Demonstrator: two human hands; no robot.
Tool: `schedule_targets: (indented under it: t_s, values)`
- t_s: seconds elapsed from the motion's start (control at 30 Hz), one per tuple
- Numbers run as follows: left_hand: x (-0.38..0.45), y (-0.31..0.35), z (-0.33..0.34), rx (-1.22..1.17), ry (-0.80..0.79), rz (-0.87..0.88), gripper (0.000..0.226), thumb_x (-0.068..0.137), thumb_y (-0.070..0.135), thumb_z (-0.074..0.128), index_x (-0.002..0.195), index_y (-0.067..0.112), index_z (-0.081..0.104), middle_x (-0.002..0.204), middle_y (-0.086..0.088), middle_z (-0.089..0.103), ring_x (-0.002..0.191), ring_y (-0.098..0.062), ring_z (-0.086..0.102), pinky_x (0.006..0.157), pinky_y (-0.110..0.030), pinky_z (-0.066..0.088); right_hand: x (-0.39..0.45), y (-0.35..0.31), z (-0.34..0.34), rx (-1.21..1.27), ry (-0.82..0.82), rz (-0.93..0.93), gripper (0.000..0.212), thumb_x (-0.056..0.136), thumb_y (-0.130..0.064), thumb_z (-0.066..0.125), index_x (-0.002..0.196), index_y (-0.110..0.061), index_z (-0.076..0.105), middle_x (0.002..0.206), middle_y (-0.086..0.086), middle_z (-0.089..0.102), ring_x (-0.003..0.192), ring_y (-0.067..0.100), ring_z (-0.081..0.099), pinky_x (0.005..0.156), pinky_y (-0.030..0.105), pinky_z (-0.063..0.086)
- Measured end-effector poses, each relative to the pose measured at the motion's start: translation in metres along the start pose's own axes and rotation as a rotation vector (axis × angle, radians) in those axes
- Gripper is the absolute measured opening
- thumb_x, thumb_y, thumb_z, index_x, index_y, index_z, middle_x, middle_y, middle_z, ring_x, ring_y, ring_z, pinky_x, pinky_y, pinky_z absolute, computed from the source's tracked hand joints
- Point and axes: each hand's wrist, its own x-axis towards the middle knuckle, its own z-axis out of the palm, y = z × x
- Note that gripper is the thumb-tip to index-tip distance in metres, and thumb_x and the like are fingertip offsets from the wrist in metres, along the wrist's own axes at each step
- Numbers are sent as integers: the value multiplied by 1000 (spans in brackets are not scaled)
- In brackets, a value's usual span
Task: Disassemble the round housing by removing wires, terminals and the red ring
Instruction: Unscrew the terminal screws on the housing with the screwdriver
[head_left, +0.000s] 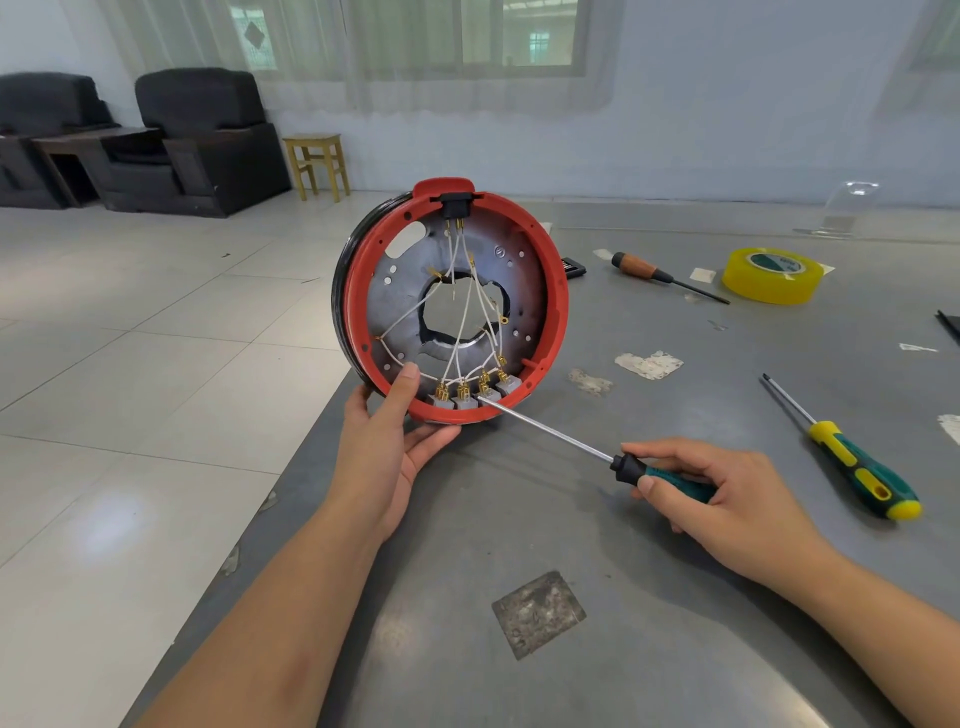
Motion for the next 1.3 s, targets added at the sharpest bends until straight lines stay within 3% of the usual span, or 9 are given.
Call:
schedule_targets:
  t_s: [0.13, 0.33, 0.47, 0.7, 0.87, 1.3]
  values:
    - [2, -3, 0, -54, -26, -1, 62, 91, 35, 78, 143, 17, 50, 101, -9, 79, 100, -39, 76, 81, -48, 65, 1, 1, 2, -4, -4, -32, 34, 91, -19, 73, 116, -43, 71, 95, -27, 75, 79, -1, 71, 74, 14, 54]
    - [2, -6, 0, -81, -48, -13, 72, 83, 37, 83, 142, 17, 47, 103, -11, 79, 102, -42, 76, 83, -49, 64, 1, 1, 3, -52, 6, -79, 40, 88, -21, 76, 123, -40, 68, 95, -22, 74, 91, 7, 71, 82, 22, 54]
    - [2, -6, 1, -95, -60, -17, 80, 75, 38, 87, 141, 18, 46, 99, -10, 79, 100, -41, 76, 80, -47, 64, 0, 0, 3, -96, 1, -114, 38, 87, -22, 78, 120, -39, 70, 100, -27, 72, 94, 1, 70, 82, 17, 54]
    - [3, -8, -2, -85, -71, -15, 64, 89, 28, 81, 141, 17, 46, 98, -9, 79, 101, -39, 76, 83, -49, 64, 0, -1, 1, -144, 15, -166, 36, 87, -18, 79, 118, -34, 74, 106, -36, 69, 98, -8, 67, 83, 6, 47]
    - [3, -8, -1, -72, -82, -17, 58, 92, 23, 78, 141, 19, 47, 96, -8, 80, 99, -39, 76, 81, -48, 64, 1, 0, -1, -128, 18, -165, 36, 86, -18, 80, 118, -35, 76, 104, -33, 71, 97, -6, 67, 81, 5, 46]
    - [-2, -6, 1, -7, -112, -4, 55, 92, 21, 78, 138, 26, 49, 114, -10, 78, 103, -39, 76, 82, -45, 64, 8, -1, -10, -89, 5, -102, 36, 84, -13, 79, 112, -36, 79, 97, -40, 69, 94, -10, 67, 77, 2, 44]
